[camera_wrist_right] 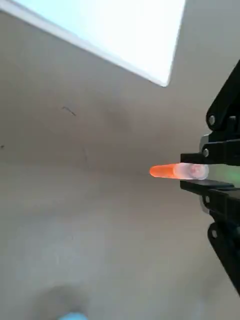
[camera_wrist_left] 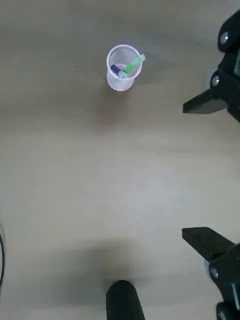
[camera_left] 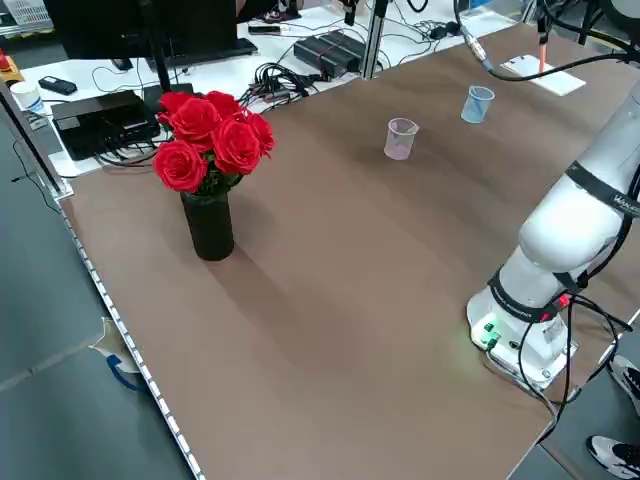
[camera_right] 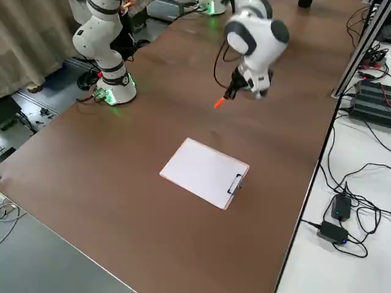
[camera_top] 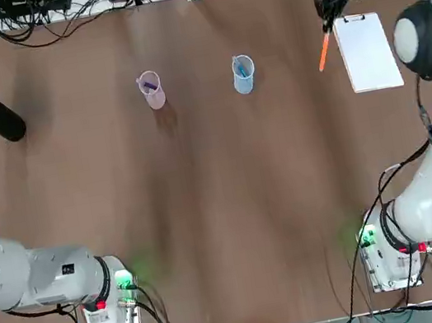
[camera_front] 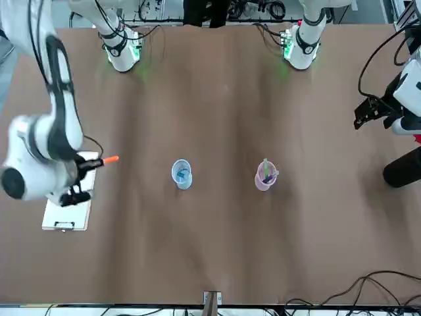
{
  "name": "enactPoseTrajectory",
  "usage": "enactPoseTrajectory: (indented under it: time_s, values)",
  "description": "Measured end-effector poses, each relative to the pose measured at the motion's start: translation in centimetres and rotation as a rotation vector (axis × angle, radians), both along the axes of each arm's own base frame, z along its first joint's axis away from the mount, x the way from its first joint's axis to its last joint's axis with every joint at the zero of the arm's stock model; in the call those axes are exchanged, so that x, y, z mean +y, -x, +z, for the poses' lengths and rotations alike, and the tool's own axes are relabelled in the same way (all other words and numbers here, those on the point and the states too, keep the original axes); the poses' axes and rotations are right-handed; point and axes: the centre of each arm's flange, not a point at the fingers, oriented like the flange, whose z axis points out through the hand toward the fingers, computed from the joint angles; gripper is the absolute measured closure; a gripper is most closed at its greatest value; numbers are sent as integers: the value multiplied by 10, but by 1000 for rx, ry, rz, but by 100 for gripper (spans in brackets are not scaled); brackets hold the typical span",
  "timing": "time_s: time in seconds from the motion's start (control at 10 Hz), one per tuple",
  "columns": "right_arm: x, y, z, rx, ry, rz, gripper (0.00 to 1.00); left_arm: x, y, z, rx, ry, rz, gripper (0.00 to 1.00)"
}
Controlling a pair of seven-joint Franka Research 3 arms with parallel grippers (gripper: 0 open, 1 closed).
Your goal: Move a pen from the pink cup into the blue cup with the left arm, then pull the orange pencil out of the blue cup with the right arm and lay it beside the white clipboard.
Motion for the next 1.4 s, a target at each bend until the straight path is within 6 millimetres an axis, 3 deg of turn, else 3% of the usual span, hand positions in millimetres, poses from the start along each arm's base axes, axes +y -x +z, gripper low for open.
enactPoseTrajectory:
  time_s: [0.1,0.2,0.5,0.9,1.4]
  values:
    - [1,-3,-32,20,8,0,83,0,0,0,0,0,0,0]
    - [1,-4,-46,32,12,1,83,0,0,0,1,0,0,0]
    - [3,-15,-39,-18,14,3,83,0,-1,-2,4,0,0,0]
    - [1,-34,-68,-137,31,-3,83,0,-2,-5,9,0,0,0]
    - [-5,-48,-87,-235,46,-13,83,-1,-2,-5,9,0,-1,0]
